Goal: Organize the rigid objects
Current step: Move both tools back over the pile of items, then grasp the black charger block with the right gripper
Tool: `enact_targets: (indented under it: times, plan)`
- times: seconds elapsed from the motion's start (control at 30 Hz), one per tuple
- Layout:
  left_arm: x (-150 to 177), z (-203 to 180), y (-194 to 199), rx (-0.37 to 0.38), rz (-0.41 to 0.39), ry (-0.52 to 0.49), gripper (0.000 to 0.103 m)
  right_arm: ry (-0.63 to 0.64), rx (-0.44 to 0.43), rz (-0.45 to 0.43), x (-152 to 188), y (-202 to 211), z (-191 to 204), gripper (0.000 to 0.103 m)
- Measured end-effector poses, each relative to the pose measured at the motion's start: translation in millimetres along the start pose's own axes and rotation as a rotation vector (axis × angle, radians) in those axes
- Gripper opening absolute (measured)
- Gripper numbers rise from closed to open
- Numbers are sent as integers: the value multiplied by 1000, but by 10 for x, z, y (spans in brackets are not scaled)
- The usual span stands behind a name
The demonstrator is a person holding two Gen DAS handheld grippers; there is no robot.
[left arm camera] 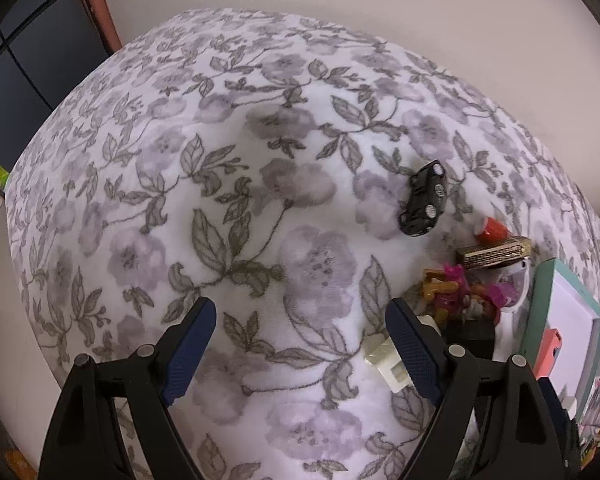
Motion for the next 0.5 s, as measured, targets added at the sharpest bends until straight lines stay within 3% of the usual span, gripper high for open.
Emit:
enact_targets:
  times: [0.3, 0.5]
  plan:
    - [28, 67, -223, 0, 72, 48, 87, 25, -26, 46, 53, -259, 166, 100]
    - [37, 2, -276, 35, 88, 42, 87, 36, -23, 69, 87, -393, 231, 89]
Point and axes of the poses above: each gripper's, at about its wrist camera, not at the fingertips, and y roughly against the way its jaws point, z to its left, x to its underside, the point moved 7 cm from there along -y, roughly the way its jaws point, and after that the axes turned 6 degrees about -y, right-handed, at the moved point
